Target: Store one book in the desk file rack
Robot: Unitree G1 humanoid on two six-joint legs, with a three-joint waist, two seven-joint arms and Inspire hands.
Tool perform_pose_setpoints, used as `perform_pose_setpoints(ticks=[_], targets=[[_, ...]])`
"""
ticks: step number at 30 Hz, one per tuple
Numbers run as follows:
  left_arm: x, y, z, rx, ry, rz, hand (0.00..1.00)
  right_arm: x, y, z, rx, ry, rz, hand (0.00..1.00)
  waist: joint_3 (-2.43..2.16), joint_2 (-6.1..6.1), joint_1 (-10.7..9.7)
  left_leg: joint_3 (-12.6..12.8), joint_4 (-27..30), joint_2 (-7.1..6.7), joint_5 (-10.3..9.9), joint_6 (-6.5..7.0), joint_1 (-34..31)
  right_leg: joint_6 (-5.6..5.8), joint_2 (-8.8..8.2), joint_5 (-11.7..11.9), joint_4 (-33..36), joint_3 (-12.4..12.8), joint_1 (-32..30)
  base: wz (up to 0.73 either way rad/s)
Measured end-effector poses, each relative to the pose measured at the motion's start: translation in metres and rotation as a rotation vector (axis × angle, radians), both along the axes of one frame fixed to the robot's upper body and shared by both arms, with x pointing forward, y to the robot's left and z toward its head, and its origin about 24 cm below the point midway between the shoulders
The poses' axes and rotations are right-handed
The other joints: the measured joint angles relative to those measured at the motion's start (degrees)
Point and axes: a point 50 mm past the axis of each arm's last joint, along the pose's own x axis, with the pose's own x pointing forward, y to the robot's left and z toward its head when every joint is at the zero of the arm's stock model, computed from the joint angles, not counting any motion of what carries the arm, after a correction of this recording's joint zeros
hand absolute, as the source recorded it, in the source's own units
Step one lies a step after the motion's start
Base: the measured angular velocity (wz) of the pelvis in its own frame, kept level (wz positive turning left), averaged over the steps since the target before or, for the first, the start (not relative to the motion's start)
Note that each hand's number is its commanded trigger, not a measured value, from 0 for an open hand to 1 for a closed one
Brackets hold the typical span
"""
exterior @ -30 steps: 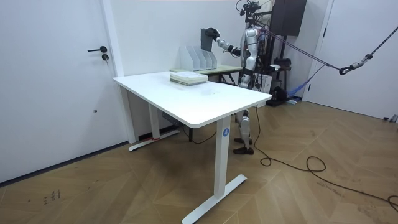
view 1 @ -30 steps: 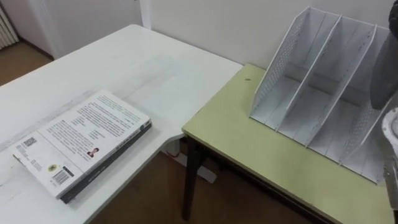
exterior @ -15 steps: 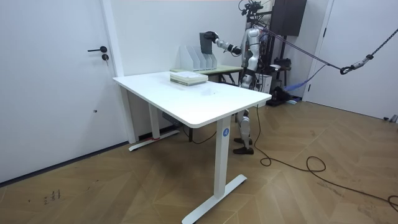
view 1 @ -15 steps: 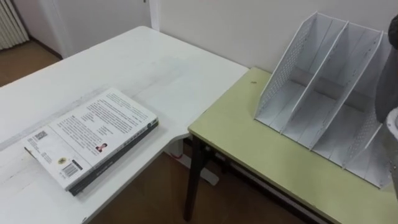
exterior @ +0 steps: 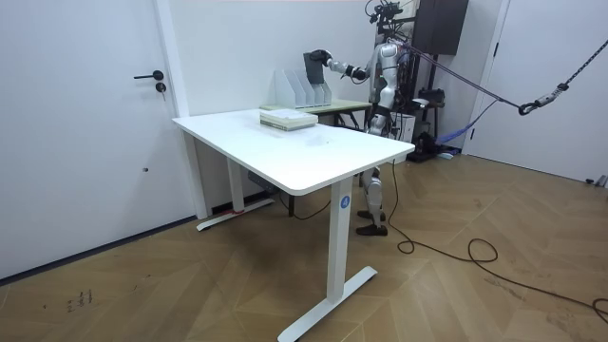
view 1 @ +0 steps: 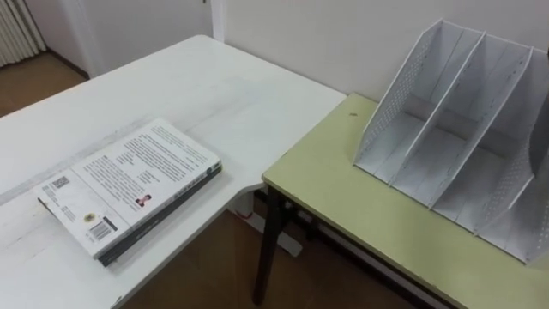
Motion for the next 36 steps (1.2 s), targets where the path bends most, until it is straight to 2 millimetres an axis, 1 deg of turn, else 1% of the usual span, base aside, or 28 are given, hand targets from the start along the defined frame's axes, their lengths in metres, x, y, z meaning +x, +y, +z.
perform_pose_setpoints(ticks=[3,7,8,9,10,15,22,24,32,36], targets=[[0.001,0.001,0.001,-0.001,0.002,-0.003,0.0,0.001,-0.001,-0.003,0.014,0.026,0.002,1.0,-0.01,-0.12,0.0,-0.1,0.0,-0.06,0.0,0.01,-0.1,0.01,-0.06,0.0,0.0,-0.1,-0.1,0.0],[0.002,0.003,0.001,0.005,0.006,-0.004,0.0,0.003,-0.001,-0.001,0.042,0.023,0.01,1.0,-0.05,-0.23,0.0,-0.1,0.0,-0.09,0.0,0.02,-0.1,0.01,-0.06,0.0,0.0,-0.1,-0.1,0.0],[0.002,0.003,0.001,0.007,0.007,-0.004,0.0,0.003,-0.002,0.0,0.041,0.022,0.009,0.44,-0.05,-0.23,0.0,-0.1,0.0,-0.07,0.0,0.02,-0.1,0.01,-0.06,0.0,0.0,-0.2,-0.1,0.0],[0.002,0.004,0.001,0.01,0.007,-0.003,0.0,0.002,-0.003,0.001,0.044,0.019,0.006,0.02,-0.06,-0.24,0.1,-0.2,0.0,-0.06,0.0,0.02,-0.1,0.01,-0.08,0.0,0.0,-0.3,-0.1,0.0],[0.001,0.004,0.001,0.013,0.008,-0.002,0.0,0.002,-0.003,0.001,0.05,0.016,0.004,0.0,-0.07,-0.24,0.1,-0.2,0.0,-0.05,0.0,0.02,-0.1,0.02,-0.1,0.0,0.0,-0.4,0.0,0.0],[0.001,0.005,0.002,0.024,0.013,0.001,0.0,0.002,-0.003,0.0,0.092,0.002,0.004,0.0,-0.13,-0.13,0.2,-0.2,0.0,-0.03,0.0,0.03,-0.1,0.02,-0.12,0.0,0.0,-0.5,0.0,0.0],[-0.002,0.006,0.001,0.024,0.027,0.006,0.0,0.011,-0.001,0.009,0.145,-0.019,0.023,0.0,-0.5,0.5,0.1,-0.2,0.0,-0.08,0.0,0.02,-0.1,0.02,-0.06,0.0,-0.1,-0.5,0.0,0.0],[-0.003,0.007,0.001,0.027,0.029,0.007,0.0,0.011,0.0,0.01,0.153,-0.026,0.027,0.0,-0.54,0.58,0.1,-0.3,0.0,-0.07,0.0,0.01,-0.1,0.02,-0.05,0.0,-0.1,-0.5,0.0,0.0],[-0.006,0.016,0.004,0.056,0.034,0.005,0.0,0.008,-0.008,0.017,0.12,-0.03,0.009,0.0,-0.45,0.44,0.1,-0.7,0.0,-0.05,0.1,0.02,0.1,0.02,-0.15,0.0,-0.1,-0.8,0.1,0.0],[-0.006,0.018,0.004,0.061,0.035,0.003,0.0,0.008,-0.008,0.019,0.1,-0.025,0.005,0.0,-0.18,0.16,0.0,-0.7,0.1,0.03,0.2,0.02,0.1,-0.02,-0.19,0.1,-0.1,-0.9,0.4,0.0]])
